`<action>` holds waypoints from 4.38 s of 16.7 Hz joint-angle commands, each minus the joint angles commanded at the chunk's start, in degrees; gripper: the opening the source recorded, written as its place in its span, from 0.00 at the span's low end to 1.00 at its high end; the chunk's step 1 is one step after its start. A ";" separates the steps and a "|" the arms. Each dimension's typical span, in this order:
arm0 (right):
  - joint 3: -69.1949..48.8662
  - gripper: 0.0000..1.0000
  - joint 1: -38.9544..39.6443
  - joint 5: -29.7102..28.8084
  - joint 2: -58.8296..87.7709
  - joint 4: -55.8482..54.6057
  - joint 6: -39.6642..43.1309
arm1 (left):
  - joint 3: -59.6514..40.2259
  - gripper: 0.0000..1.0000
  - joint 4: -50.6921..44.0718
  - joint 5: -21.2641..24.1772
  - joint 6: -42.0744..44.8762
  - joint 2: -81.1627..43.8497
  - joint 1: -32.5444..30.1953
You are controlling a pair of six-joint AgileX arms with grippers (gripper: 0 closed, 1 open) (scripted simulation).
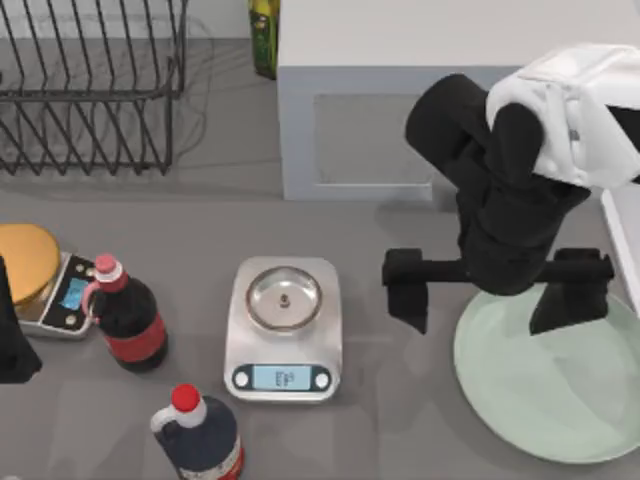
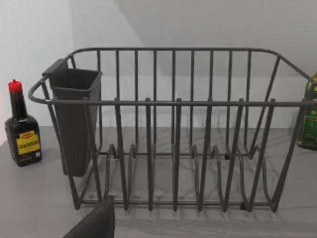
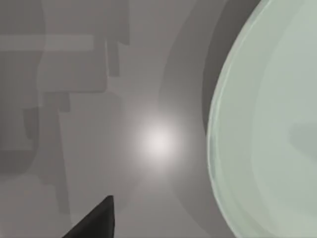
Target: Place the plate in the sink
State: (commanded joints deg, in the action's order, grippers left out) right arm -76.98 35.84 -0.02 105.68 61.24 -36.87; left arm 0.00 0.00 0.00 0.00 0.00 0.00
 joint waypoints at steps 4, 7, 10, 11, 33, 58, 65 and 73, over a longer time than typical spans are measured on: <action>3.85 1.00 0.10 -0.02 2.96 -6.62 -0.07 | 0.00 1.00 0.00 0.00 0.00 0.00 0.00; 8.34 1.00 0.24 -0.05 6.58 -15.93 -0.19 | 0.00 1.00 0.00 0.00 0.00 0.00 0.00; 11.54 1.00 0.38 -0.07 9.36 -21.02 -0.32 | 0.00 1.00 0.00 0.00 0.00 0.00 0.00; 11.88 1.00 0.40 -0.07 9.67 -21.50 -0.34 | 0.00 1.00 0.00 0.00 0.00 0.00 0.00; 11.90 0.00 0.41 -0.07 9.68 -21.52 -0.34 | 0.00 1.00 0.00 0.00 0.00 0.00 0.00; -47.02 0.00 -1.25 -1.09 3.32 37.43 0.85 | 0.00 1.00 0.00 0.00 0.00 0.00 0.00; -51.64 0.00 -7.08 -1.84 6.96 37.76 4.50 | 0.00 1.00 0.00 0.00 0.00 0.00 0.00; -73.55 0.00 -30.66 -3.28 24.87 39.02 22.24 | 0.00 1.00 0.00 0.00 0.00 0.00 0.00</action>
State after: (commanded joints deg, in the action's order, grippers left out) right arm -150.53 5.18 -3.29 130.55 100.27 -14.64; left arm 0.00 0.00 0.00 0.00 0.00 0.00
